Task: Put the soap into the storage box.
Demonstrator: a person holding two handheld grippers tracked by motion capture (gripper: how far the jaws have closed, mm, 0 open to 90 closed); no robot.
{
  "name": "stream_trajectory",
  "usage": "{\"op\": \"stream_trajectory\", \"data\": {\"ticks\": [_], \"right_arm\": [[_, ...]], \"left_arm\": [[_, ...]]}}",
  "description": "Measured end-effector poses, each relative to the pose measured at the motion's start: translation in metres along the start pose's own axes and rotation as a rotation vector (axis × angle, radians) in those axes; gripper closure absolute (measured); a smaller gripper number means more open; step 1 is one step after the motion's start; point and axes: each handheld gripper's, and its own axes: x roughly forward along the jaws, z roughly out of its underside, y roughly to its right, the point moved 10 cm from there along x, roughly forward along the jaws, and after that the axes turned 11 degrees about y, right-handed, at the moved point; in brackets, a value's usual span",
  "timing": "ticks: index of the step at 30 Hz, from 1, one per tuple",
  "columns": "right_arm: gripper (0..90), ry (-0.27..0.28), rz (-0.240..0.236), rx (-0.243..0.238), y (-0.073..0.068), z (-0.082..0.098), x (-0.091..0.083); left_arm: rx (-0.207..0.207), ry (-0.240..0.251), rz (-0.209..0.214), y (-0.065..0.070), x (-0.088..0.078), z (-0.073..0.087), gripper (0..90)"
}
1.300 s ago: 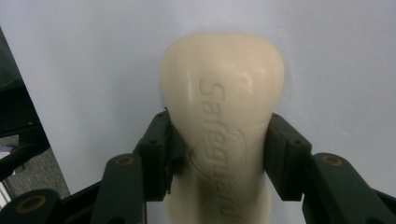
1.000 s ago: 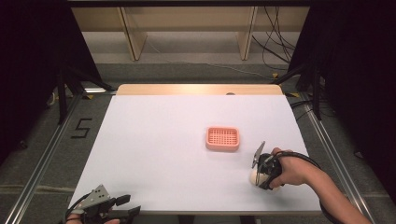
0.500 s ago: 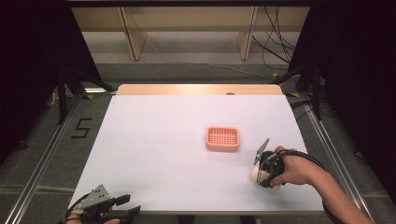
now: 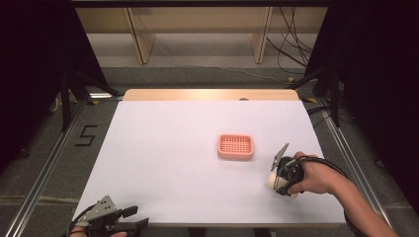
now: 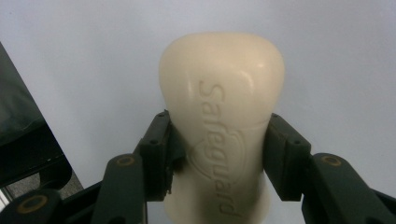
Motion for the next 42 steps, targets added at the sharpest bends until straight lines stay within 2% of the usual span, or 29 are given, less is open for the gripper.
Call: {"op": "stream_trajectory", "data": {"ticks": [2,4,5,16,19,20,23,26,27,28,29,30,33,34,36,37,40,41,42], "right_arm": [[50.6,-0.001,0.008,0.007,0.0,0.0,-0.001],[50.6,0.005,0.0,-0.005,0.002,-0.001,-0.002],[50.6,-0.004,0.01,0.014,0.001,-0.001,-0.003],[50.6,-0.01,0.039,0.041,0.006,-0.002,-0.008],[50.6,-0.001,0.038,0.031,0.008,-0.004,-0.008],[50.6,-0.002,0.03,0.011,0.008,-0.004,-0.008],[50.6,0.001,0.045,0.034,0.009,-0.005,-0.009],[50.6,0.009,0.042,0.014,0.011,-0.008,-0.011],[50.6,0.005,0.047,0.037,0.01,-0.008,-0.012],[50.6,-0.006,0.046,0.033,0.011,-0.008,-0.013],[50.6,0.011,0.048,0.015,0.013,-0.01,-0.012],[50.6,0.012,0.052,0.036,0.012,-0.011,-0.012],[50.6,0.003,0.052,0.031,0.012,-0.012,-0.013],[50.6,0.013,0.066,0.035,0.013,-0.013,-0.013],[50.6,0.02,0.054,0.003,0.014,-0.015,-0.012],[50.6,0.021,0.065,0.023,0.014,-0.016,-0.012],[50.6,0.01,0.056,-0.002,0.015,-0.017,-0.013],[50.6,0.004,0.072,0.035,0.014,-0.016,-0.014],[50.6,0.012,0.081,0.037,0.015,-0.017,-0.013]], "left_arm": [[0.001,-0.001,0.001,0.0,0.0,0.0,38.3],[0.003,0.001,0.001,0.0,0.0,0.0,38.3],[0.005,0.001,0.002,0.0,0.0,0.0,38.3],[0.004,0.004,-0.002,0.0,-0.001,-0.001,38.4],[0.004,0.003,-0.005,0.0,-0.001,-0.001,38.4],[0.004,0.003,-0.006,0.0,-0.001,-0.001,38.4],[0.004,-0.004,-0.004,0.0,-0.002,0.0,38.4],[0.004,-0.001,-0.003,0.001,-0.002,0.0,38.4],[0.004,0.001,-0.008,0.0,-0.002,-0.001,38.4],[0.004,0.0,-0.007,0.0,-0.002,-0.001,38.4],[0.004,0.0,-0.007,0.0,-0.002,-0.001,38.4],[0.004,0.0,-0.007,0.0,-0.002,-0.001,38.4],[0.005,0.008,-0.005,0.001,-0.001,-0.001,38.3],[0.005,0.008,-0.005,0.0,-0.001,-0.001,38.4],[0.003,0.001,-0.006,0.001,-0.002,-0.001,38.4],[0.005,0.006,-0.004,0.001,-0.001,-0.001,38.4],[0.004,0.008,-0.005,0.001,-0.001,-0.001,38.4],[0.004,0.005,-0.005,0.001,-0.001,-0.001,38.4],[0.003,0.003,-0.005,0.001,-0.001,-0.001,38.4]]}}
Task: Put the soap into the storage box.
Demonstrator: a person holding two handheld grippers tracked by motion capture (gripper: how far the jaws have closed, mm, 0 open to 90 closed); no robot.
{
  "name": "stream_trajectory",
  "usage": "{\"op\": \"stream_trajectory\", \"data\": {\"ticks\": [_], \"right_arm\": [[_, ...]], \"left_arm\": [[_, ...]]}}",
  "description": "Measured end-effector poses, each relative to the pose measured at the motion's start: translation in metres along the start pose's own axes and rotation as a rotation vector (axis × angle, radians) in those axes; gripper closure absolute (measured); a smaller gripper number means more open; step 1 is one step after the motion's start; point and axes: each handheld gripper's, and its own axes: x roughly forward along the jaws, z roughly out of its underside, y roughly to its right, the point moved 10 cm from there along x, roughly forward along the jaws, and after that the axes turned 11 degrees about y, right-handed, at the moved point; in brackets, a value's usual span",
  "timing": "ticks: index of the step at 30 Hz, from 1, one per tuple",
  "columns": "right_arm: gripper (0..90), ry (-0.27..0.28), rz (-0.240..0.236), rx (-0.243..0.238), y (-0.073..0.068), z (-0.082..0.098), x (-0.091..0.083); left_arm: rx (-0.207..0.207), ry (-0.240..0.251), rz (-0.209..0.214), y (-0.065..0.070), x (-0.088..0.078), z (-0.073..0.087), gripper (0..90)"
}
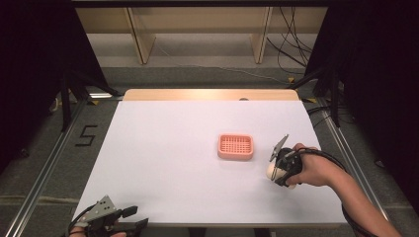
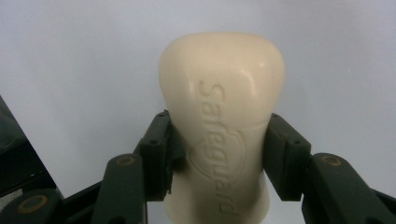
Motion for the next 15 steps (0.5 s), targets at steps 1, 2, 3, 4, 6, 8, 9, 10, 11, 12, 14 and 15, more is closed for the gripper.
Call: {"op": "stream_trajectory", "data": {"ticks": [1,2,3,4,6,8,9,10,11,12,14,15], "right_arm": [[50.6,0.003,-0.008,-0.003,-0.001,-0.001,0.0],[50.6,0.015,-0.017,-0.032,0.001,-0.002,0.0],[50.6,0.018,-0.016,-0.034,0.002,-0.003,0.0],[50.6,0.02,-0.013,-0.033,0.002,-0.003,0.0],[50.6,0.013,0.001,-0.006,0.003,-0.003,-0.001],[50.6,0.026,0.003,-0.018,0.005,-0.005,-0.001],[50.6,0.027,0.009,-0.013,0.005,-0.005,-0.001],[50.6,0.034,0.005,-0.029,0.006,-0.007,-0.001],[50.6,0.032,0.021,0.001,0.005,-0.007,-0.001],[50.6,0.03,0.017,-0.01,0.007,-0.007,-0.002],[50.6,0.035,0.016,-0.025,0.008,-0.009,-0.001],[50.6,0.058,0.033,-0.016,0.009,-0.011,-0.001]], "left_arm": [[0.0,0.0,0.0,0.0,0.0,0.0,38.4],[0.001,-0.003,0.002,0.0,0.0,0.0,38.4],[0.0,-0.002,0.001,0.0,0.0,0.0,38.4],[0.001,0.0,-0.001,0.0,0.0,0.0,38.3],[0.0,0.0,0.0,0.0,0.0,0.0,38.3],[0.0,-0.005,0.004,0.0,0.0,0.0,38.4],[0.0,-0.004,0.004,0.0,0.0,0.0,38.4],[0.0,0.0,0.0,0.0,0.0,0.0,38.4],[0.0,0.003,0.004,0.0,0.0,0.0,38.4],[0.0,0.001,0.002,0.0,0.0,0.0,38.3],[0.0,0.0,0.002,0.0,0.0,0.0,38.4],[0.0,-0.009,0.003,0.0,0.0,0.0,38.4]]}}
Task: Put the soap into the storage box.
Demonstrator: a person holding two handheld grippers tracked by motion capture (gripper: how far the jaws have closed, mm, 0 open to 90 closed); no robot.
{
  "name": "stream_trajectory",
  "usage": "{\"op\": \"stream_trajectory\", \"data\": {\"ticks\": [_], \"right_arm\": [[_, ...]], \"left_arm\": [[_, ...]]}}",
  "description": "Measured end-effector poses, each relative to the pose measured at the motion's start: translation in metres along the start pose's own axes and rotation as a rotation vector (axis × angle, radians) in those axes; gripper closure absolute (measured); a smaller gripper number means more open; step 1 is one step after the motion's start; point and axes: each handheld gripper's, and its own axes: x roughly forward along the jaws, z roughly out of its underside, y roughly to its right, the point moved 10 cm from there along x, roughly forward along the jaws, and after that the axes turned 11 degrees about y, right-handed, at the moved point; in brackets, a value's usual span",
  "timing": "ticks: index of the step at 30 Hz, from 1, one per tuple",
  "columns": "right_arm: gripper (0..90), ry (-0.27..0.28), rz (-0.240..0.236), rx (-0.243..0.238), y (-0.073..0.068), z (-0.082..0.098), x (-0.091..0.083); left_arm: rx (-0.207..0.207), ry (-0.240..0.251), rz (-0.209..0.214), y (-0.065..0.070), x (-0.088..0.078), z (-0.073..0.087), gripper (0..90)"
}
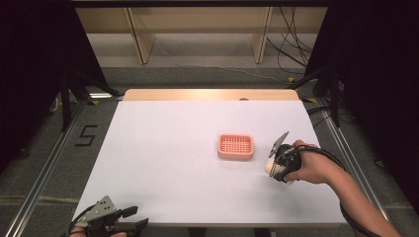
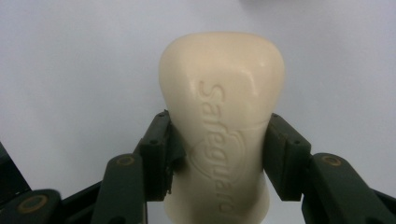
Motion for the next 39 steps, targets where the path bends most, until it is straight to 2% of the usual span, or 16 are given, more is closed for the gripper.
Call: {"op": "stream_trajectory", "data": {"ticks": [3,5,8,9,10,14,15,19,21,23,28,30,34,36,37,39], "right_arm": [[50.6,0.013,0.007,-0.01,0.002,-0.003,0.0],[50.6,0.017,0.018,0.007,0.002,-0.004,0.0],[50.6,0.027,0.026,0.001,0.003,-0.006,0.001],[50.6,0.023,0.027,0.018,0.003,-0.006,0.001],[50.6,0.028,0.032,0.009,0.004,-0.007,0.001],[50.6,0.047,0.036,0.02,0.005,-0.01,0.001],[50.6,0.056,0.037,0.002,0.008,-0.011,0.002],[50.6,0.061,0.049,0.036,0.008,-0.012,0.002],[50.6,0.065,0.053,0.038,0.008,-0.012,0.004],[50.6,0.073,0.057,0.018,0.01,-0.014,0.005],[50.6,0.081,0.07,0.045,0.01,-0.015,0.006],[50.6,0.089,0.074,0.018,0.014,-0.016,0.006],[50.6,0.101,0.087,0.046,0.013,-0.018,0.006],[50.6,0.102,0.09,0.042,0.014,-0.019,0.006],[50.6,0.108,0.084,0.021,0.015,-0.02,0.007],[50.6,0.112,0.082,0.026,0.014,-0.021,0.007]], "left_arm": [[-0.001,0.008,-0.001,0.0,0.001,0.0,38.3],[-0.001,0.009,0.001,0.0,0.001,0.0,38.3],[0.0,0.013,0.002,0.0,0.001,0.0,38.3],[0.0,0.011,0.002,0.0,0.001,0.0,38.4],[-0.001,0.001,0.001,0.0,0.0,0.0,38.4],[-0.001,0.012,0.002,0.0,0.001,0.0,38.3],[0.0,0.012,0.004,0.0,0.001,0.0,38.3],[-0.002,0.002,0.002,0.0,0.0,0.0,38.3],[0.0,0.013,-0.002,0.0,0.001,-0.001,38.3],[-0.001,0.012,0.001,0.0,0.001,0.0,38.3],[-0.002,0.013,0.003,0.0,0.001,-0.001,38.3],[-0.002,0.012,0.002,0.0,0.001,-0.001,38.3],[-0.001,0.015,-0.001,0.0,0.001,-0.001,38.3],[-0.003,0.012,0.0,0.0,0.0,-0.001,38.3],[-0.003,0.008,-0.002,0.0,0.0,-0.001,38.3],[-0.003,0.007,-0.001,0.0,0.0,0.0,38.3]]}}
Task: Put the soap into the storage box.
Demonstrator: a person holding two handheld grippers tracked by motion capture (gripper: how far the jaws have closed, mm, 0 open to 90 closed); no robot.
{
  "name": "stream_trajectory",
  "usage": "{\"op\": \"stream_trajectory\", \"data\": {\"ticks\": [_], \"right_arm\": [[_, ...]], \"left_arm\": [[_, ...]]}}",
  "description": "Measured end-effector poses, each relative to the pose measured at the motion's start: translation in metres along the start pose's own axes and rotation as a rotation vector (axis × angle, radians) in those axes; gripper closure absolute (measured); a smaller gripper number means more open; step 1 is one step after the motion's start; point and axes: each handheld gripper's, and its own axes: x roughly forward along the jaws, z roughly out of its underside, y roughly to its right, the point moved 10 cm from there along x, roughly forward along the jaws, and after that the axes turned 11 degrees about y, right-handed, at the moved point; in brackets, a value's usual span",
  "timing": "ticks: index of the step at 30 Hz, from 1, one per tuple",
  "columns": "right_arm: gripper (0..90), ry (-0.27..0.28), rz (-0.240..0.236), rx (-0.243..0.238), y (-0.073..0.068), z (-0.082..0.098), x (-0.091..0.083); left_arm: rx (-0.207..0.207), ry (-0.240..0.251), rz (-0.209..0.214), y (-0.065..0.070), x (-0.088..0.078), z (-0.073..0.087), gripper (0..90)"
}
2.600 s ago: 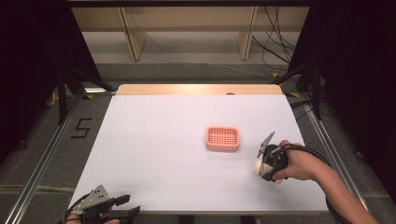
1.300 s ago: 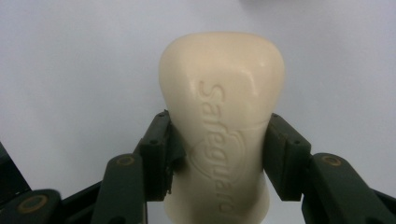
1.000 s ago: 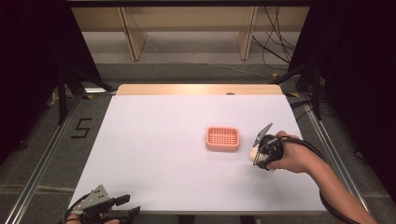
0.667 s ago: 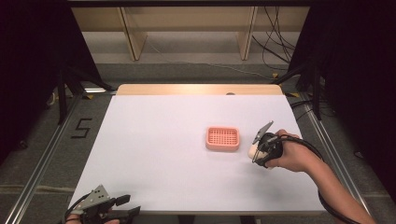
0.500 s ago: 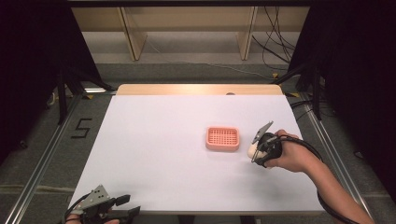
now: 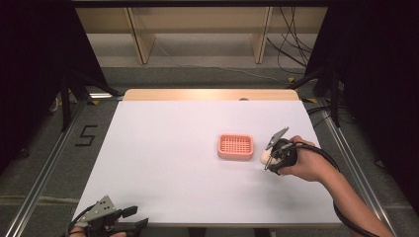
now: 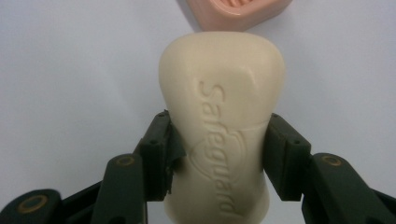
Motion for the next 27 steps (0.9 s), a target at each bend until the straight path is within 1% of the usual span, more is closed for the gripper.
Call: {"op": "stream_trajectory", "data": {"ticks": [3,4,5,7,8,10,12,13,15,16,17,19,20,21,22,24,25,27], "right_arm": [[50.6,0.002,0.008,0.013,0.0,0.0,0.001],[50.6,0.004,0.003,0.014,-0.001,-0.001,0.002],[50.6,0.008,0.007,0.005,0.001,-0.001,0.003],[50.6,0.008,0.009,0.012,0.001,-0.001,0.003],[50.6,0.009,0.006,0.006,0.002,-0.002,0.004],[50.6,0.01,0.01,0.011,0.003,-0.003,0.004],[50.6,0.017,0.013,-0.001,0.005,-0.006,0.005],[50.6,0.016,0.013,0.007,0.005,-0.006,0.004],[50.6,0.021,0.017,-0.008,0.007,-0.009,0.004],[50.6,0.022,0.019,-0.004,0.007,-0.01,0.004],[50.6,0.024,0.017,-0.008,0.007,-0.011,0.004],[50.6,0.028,0.026,-0.008,0.008,-0.014,0.004],[50.6,0.031,0.016,-0.019,0.008,-0.016,0.003],[50.6,0.033,0.026,-0.016,0.008,-0.018,0.003],[50.6,0.031,0.024,-0.018,0.008,-0.019,0.003],[50.6,0.038,0.03,-0.02,0.009,-0.022,0.004],[50.6,0.038,0.021,-0.032,0.009,-0.023,0.004],[50.6,0.041,0.032,-0.03,0.01,-0.026,0.004]], "left_arm": [[0.0,0.001,0.0,0.0,0.0,0.0,38.3],[0.0,0.001,0.0,0.0,0.0,0.0,38.4],[0.001,0.001,0.0,0.0,0.0,0.0,38.3],[0.001,0.002,-0.002,0.0,0.0,0.0,38.3],[0.006,-0.004,0.001,-0.001,-0.001,0.0,38.3],[0.0,0.0,0.003,0.0,-0.001,0.0,38.3],[0.0,0.004,-0.002,0.0,0.0,0.0,38.3],[0.0,0.002,-0.001,0.0,0.0,0.0,38.3],[0.0,0.004,0.005,0.0,0.0,0.0,38.3],[0.0,0.005,0.005,0.0,0.0,0.0,38.3],[0.005,-0.006,0.003,-0.001,-0.001,0.0,38.3],[0.007,-0.006,0.006,-0.001,-0.001,0.0,38.3],[0.004,-0.011,0.005,0.0,-0.002,0.0,38.3],[0.004,-0.01,0.006,0.0,-0.002,0.0,38.3],[0.003,-0.001,0.002,0.0,-0.001,0.0,38.3],[0.002,-0.001,0.002,0.0,-0.001,0.0,38.4],[0.002,-0.001,0.002,0.0,-0.001,0.0,38.4],[0.002,0.0,0.003,0.0,-0.001,0.0,38.4]]}}
